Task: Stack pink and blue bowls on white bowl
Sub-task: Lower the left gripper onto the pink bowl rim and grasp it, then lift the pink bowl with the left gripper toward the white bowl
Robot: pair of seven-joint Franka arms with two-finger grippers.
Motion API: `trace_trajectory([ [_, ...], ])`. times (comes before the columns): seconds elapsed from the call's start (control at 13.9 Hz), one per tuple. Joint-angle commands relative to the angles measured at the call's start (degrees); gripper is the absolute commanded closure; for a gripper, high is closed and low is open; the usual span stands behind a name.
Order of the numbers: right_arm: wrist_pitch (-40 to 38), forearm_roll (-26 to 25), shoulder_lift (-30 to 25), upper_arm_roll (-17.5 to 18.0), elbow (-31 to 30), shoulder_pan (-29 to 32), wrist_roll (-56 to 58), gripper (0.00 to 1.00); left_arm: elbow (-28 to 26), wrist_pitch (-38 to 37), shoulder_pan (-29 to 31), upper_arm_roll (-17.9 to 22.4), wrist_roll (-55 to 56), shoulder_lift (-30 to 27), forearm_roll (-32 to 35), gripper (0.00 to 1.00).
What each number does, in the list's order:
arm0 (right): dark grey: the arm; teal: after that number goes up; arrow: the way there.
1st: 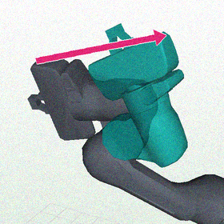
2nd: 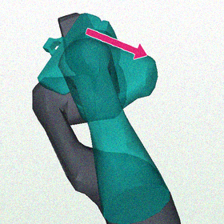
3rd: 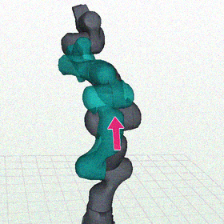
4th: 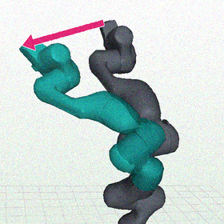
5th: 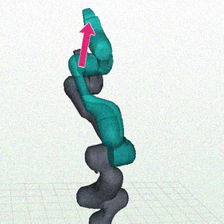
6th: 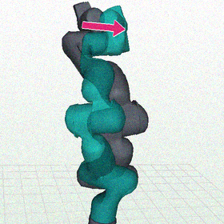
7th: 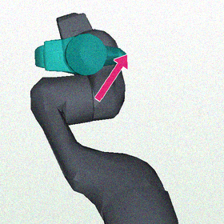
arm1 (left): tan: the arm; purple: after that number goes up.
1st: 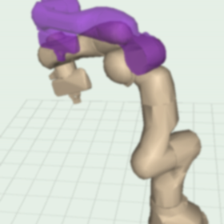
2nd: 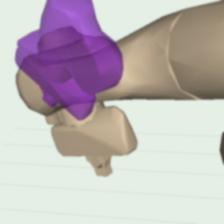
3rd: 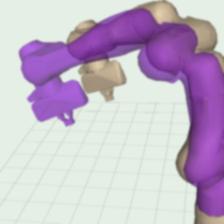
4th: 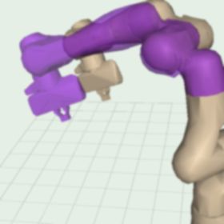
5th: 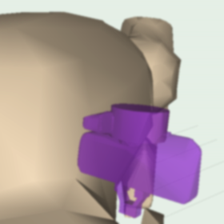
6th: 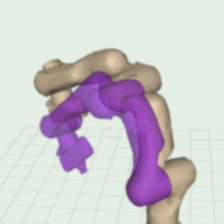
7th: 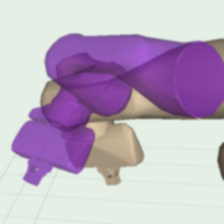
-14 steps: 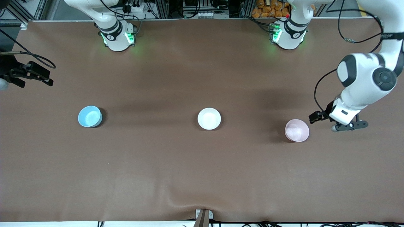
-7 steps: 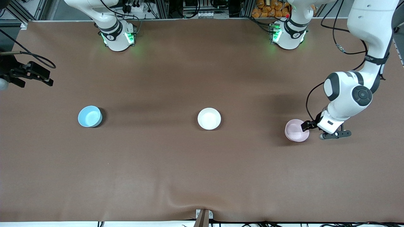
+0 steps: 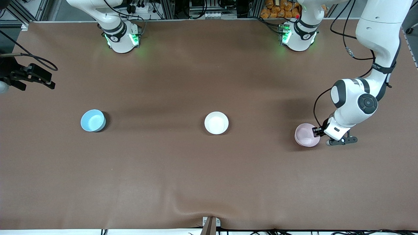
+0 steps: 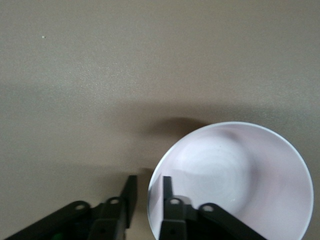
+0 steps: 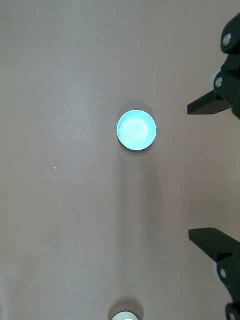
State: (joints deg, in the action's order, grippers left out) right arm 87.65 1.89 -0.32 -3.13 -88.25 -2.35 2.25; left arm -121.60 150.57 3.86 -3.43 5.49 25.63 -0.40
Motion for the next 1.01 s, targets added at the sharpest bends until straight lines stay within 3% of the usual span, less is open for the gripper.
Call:
trace_trajectory([
  [0.0,-0.72,1.01,0.4,0.67,0.88,1.21,-0.32,0.0,0.23,0.69,0.54,-0.44,-1.27,-0.23,-0.57,1.0],
  [0.29,-0.81,0.92,0.4,0.67,0.88,1.3,-0.23,0.0,-0.04,0.08,0.36,-0.7,-1.53,-2.42,-0.66,1.0],
  [0.5,-0.72,0.92,0.4,0.58,0.8,1.47,-0.14,0.0,0.05,-4.39,0.45,-3.59,-0.74,-5.93,-1.45,1.0],
  [0.72,-0.72,0.92,0.49,0.67,0.62,1.38,-0.23,0.0,0.75,-8.35,0.36,-7.1,-0.56,-9.01,-8.02,1.0],
  [0.93,-0.72,0.92,0.49,0.67,0.53,1.38,-0.23,0.0,2.24,-9.76,0.1,-11.49,6.08,-10.07,-9.62,1.0],
])
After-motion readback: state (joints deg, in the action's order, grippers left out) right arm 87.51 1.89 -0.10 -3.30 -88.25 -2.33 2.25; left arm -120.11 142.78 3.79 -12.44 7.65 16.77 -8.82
